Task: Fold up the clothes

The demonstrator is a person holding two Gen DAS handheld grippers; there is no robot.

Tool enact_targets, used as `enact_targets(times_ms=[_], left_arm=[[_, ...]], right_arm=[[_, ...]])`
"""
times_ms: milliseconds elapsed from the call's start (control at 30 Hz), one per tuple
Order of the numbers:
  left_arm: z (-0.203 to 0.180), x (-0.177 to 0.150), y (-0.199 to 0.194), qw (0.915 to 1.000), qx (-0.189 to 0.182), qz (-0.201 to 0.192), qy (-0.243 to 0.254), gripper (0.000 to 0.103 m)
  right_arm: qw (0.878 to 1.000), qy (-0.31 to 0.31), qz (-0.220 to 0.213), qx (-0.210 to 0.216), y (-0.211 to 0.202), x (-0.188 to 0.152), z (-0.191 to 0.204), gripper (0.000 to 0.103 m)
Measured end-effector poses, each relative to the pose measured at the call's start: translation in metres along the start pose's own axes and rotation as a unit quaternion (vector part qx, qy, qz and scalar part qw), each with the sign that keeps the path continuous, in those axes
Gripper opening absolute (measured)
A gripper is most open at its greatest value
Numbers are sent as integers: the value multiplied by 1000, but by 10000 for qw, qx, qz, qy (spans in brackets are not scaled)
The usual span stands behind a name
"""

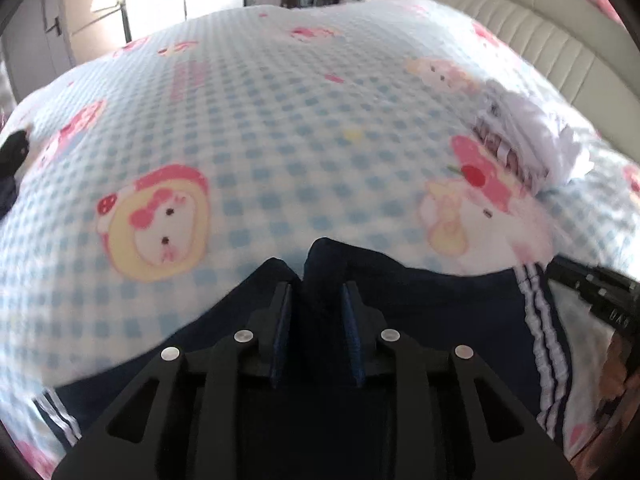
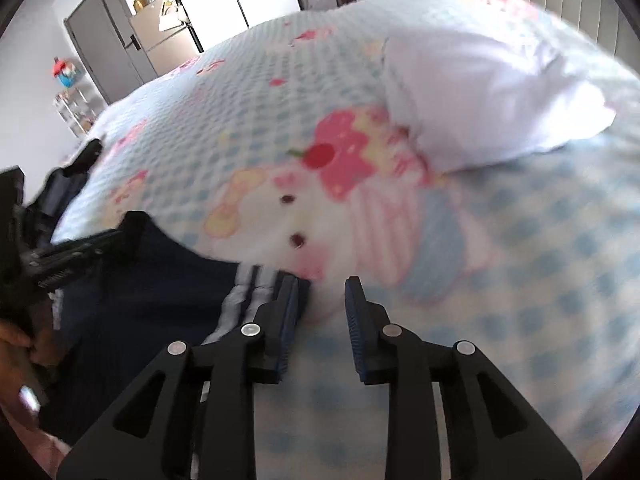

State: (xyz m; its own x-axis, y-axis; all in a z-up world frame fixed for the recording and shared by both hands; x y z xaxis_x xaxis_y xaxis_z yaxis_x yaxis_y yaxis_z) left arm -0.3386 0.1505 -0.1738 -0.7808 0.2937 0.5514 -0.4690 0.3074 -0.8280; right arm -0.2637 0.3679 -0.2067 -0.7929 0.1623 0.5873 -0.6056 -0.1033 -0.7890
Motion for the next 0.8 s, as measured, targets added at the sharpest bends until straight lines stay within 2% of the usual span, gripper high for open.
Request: enact_targets(times_ms=[100,133,167,200,233,267,300,433,533,600,633,700,733,767,800], left_arm=[[-4,-3,9,9995,-108,179,251,27],[-8,0,15,9992,-91,187,346,27],[-12,3,20,9988,-73,193,441,27],[-12,6,19,9990,-66,125,414,23],[-11,9,19,9992,-60,56,385,13],[-10,13,18,9993,-53,-14,357,10],[-10,16,18,9994,-47,-83,328,9],[-8,29,15,9991,-20,-361,214,5],[-2,37,21,9989,-29,-455,-74,5],[3,37,35,9983,-275,-253,-439,6],[7,37,40,9976,-293,-183,-595,6],[8,37,42,9960,-455,-131,-764,9],[6,37,39,9957,-516,-145,-762,16],[5,37,35,9953,-576,-159,-759,24],[1,36,29,9960,-594,-225,-624,41]], right_arm=[[9957,291,343,811,11,-5,9,27],[9930,320,473,1034,17,-8,16,35],[9924,280,510,1086,20,-10,20,41],[9930,199,470,1067,21,-10,23,41],[9935,118,429,1047,22,-9,27,40],[9940,44,386,1021,22,-9,30,23],[9948,23,327,959,21,-8,29,11],[9946,216,-42,1012,5,3,23,6],[9895,694,-245,1245,1,10,9,5],[9848,1087,-216,1334,5,10,-4,5],[9841,1238,-41,1277,13,5,-10,5],[9839,1382,306,1089,29,-6,-19,6],[9853,1301,361,1048,32,-9,-18,6],[9868,1209,379,1011,32,-8,-15,10],[9882,1114,388,979,30,-7,-12,13]])
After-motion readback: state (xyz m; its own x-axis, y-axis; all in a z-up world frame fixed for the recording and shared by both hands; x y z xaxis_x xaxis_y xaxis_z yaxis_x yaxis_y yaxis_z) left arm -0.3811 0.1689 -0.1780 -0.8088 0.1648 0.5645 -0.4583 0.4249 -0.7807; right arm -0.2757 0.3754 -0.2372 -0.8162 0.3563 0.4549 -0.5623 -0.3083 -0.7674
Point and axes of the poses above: each gripper's, at about its wrist camera, not at the fingertips, and y roughly the way its jaws point, z to its left, x to its top, the point moved 9 cm from there along y, roughly the way its jaws point, and after that the axes turned 4 degrees about -y, right-handed, at the moved point
